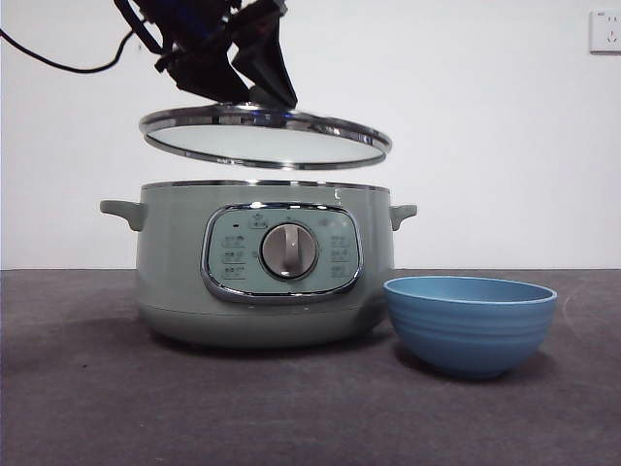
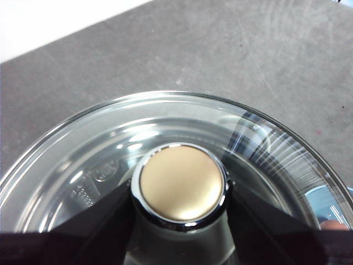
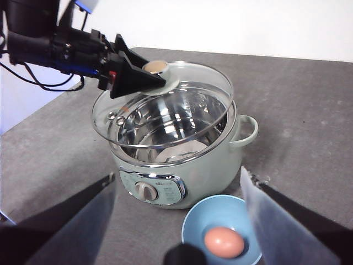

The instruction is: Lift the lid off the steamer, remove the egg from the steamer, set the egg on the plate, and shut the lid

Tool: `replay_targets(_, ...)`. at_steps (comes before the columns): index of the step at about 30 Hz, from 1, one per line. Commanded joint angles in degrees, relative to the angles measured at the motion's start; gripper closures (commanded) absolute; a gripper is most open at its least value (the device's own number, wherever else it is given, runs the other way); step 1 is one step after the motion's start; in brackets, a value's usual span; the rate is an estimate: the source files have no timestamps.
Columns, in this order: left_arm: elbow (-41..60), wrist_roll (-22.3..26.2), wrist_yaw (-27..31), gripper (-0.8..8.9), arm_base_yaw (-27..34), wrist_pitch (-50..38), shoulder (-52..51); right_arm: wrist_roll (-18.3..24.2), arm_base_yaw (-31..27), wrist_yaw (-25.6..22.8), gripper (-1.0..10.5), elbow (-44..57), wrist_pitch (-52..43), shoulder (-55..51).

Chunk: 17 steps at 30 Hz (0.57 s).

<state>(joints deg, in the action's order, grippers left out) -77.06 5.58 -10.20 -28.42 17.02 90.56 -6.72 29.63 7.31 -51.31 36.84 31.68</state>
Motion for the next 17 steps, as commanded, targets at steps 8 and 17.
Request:
replay_targets(8, -1.0, 0.7, 0.2, 8.21, 0.0, -2.5, 2.6, -0.5, 0.1, -0.2, 5.6, 0.4, -0.3, -0.1)
replay_targets(17, -1.0, 0.7, 1.0, 8.22, 0.2, -1.4, 3.1, -0.5, 0.1, -0.2, 5.6, 0.4, -0.3, -0.1)
